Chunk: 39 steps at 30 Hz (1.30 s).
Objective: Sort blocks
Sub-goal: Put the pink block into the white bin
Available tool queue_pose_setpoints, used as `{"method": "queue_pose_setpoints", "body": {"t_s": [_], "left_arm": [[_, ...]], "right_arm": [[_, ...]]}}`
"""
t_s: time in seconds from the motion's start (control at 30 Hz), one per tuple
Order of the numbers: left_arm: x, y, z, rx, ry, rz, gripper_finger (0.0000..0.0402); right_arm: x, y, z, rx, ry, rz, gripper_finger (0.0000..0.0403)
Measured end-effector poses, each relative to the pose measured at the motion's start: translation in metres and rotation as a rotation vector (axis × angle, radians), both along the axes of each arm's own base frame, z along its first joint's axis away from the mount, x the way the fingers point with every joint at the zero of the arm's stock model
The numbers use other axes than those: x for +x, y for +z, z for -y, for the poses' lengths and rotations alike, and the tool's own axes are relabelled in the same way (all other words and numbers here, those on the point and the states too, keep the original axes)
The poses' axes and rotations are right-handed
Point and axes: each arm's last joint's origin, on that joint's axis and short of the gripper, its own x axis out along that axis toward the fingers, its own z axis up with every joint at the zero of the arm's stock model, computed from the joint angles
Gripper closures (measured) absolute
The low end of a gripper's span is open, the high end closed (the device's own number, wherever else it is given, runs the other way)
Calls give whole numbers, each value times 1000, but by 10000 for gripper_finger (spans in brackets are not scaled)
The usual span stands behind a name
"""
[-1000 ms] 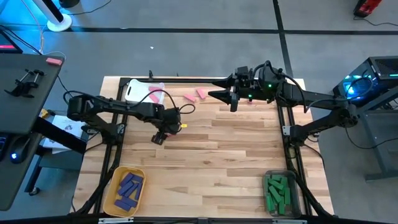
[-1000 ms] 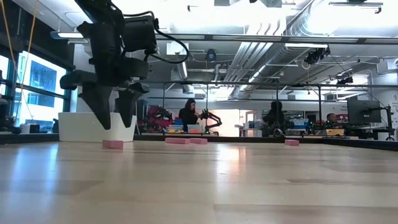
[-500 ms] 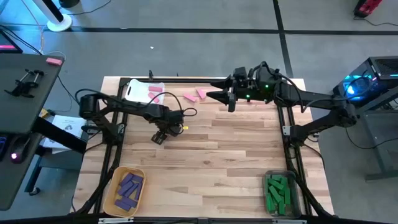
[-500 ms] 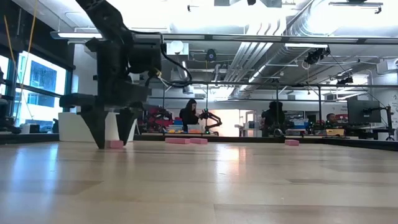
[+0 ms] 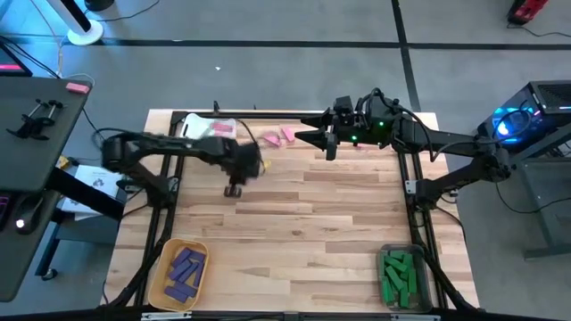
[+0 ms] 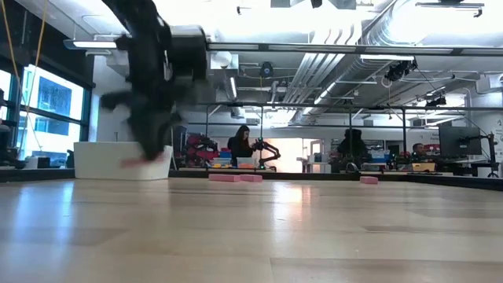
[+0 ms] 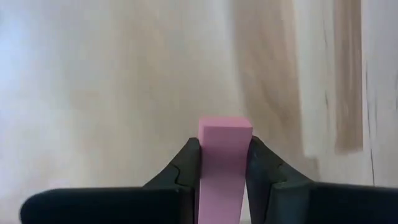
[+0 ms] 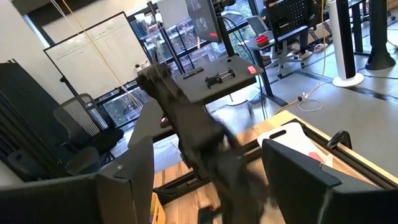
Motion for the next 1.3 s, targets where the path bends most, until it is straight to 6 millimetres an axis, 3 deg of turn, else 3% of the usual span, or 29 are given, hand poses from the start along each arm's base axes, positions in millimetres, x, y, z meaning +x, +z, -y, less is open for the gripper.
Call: {"method": "queue_pose_setpoints", "body": {"t_s": [0.13,0.23,0.37,0.47,0.6,0.77,0.93,1.1,1.2,1.3], "left_arm": [[-17,46,-17,58,163,213,353],[-33,85,-33,213,342,437,353],[-63,113,-63,453,587,540,353],[-87,115,-88,480,781,518,352],[-107,98,-115,420,989,414,344],[-112,81,-131,366,1153,361,282],[-109,81,-130,330,1153,375,206],[-107,99,-128,196,1158,471,155],[-106,110,-121,22,1138,573,142],[-100,114,-107,-120,1017,687,139]], "right_arm": [[0,0,0,0,0,0,171],[0,0,0,0,0,0,171],[0,0,0,2,0,1,171],[0,0,0,3,0,0,171],[0,0,0,3,0,1,171],[0,0,0,3,1,0,171],[-1,1,0,4,2,3,171],[-2,4,5,3,-35,29,171],[-6,-3,16,103,-259,-12,171],[-17,-26,31,163,-544,-220,177]]}}
